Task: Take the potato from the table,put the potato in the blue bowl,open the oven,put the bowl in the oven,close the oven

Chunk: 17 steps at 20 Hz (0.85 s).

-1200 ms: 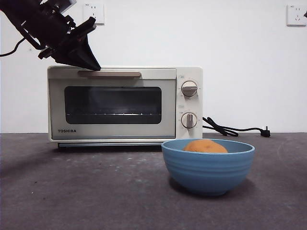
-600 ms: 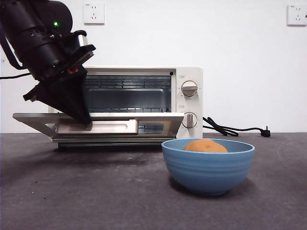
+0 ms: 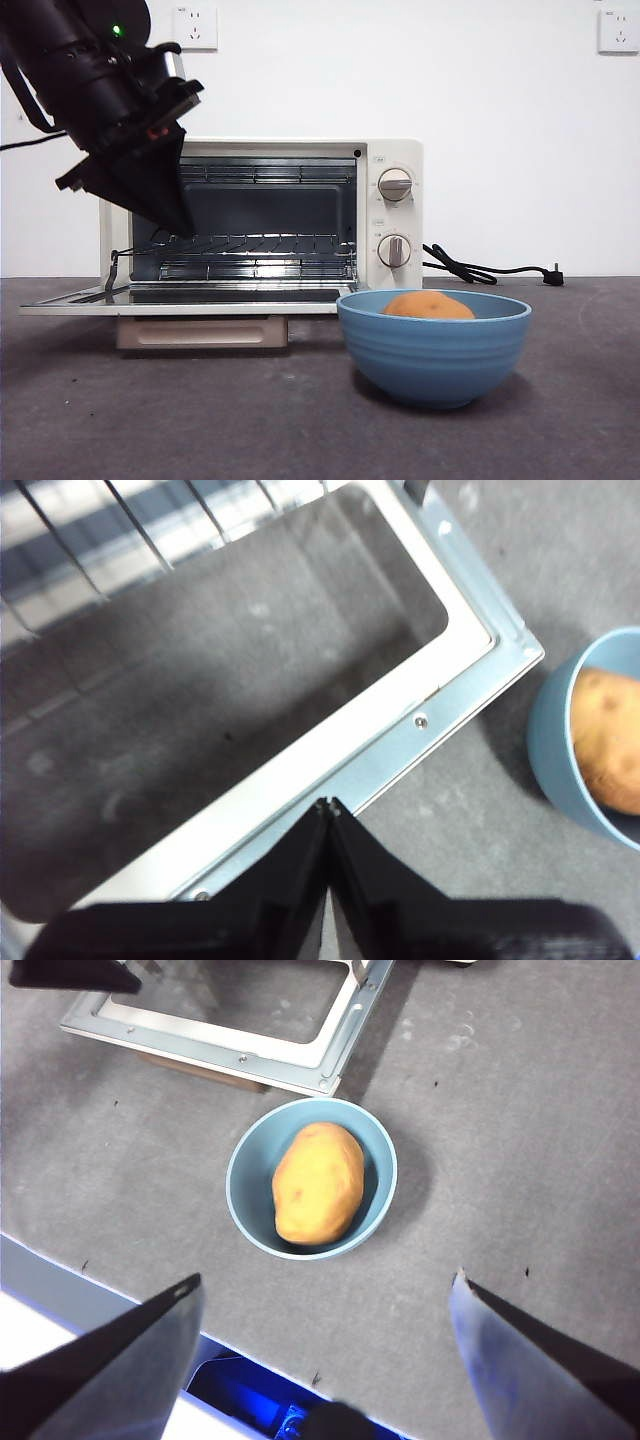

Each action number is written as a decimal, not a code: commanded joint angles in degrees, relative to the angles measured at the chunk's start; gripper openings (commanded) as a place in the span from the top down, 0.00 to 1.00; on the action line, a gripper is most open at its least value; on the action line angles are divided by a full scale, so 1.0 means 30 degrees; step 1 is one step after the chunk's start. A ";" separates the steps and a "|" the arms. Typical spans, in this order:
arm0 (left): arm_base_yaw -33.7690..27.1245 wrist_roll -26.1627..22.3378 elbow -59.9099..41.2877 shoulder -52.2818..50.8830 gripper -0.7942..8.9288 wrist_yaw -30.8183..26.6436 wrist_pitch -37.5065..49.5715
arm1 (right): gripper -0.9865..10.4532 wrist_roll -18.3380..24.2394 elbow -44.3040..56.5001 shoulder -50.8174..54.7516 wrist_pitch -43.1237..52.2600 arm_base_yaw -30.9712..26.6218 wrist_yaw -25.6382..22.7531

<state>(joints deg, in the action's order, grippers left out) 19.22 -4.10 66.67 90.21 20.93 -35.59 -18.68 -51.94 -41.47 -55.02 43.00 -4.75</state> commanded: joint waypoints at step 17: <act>-0.0080 -0.0080 0.0066 -1.3092 0.93 -0.0488 -0.4626 | 0.62 0.2266 0.0146 -1.1599 0.4918 -0.5391 0.4029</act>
<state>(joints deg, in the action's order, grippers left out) 19.14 -4.08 66.72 50.94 19.62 -49.36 -12.95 -51.94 -75.99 -40.32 26.85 7.07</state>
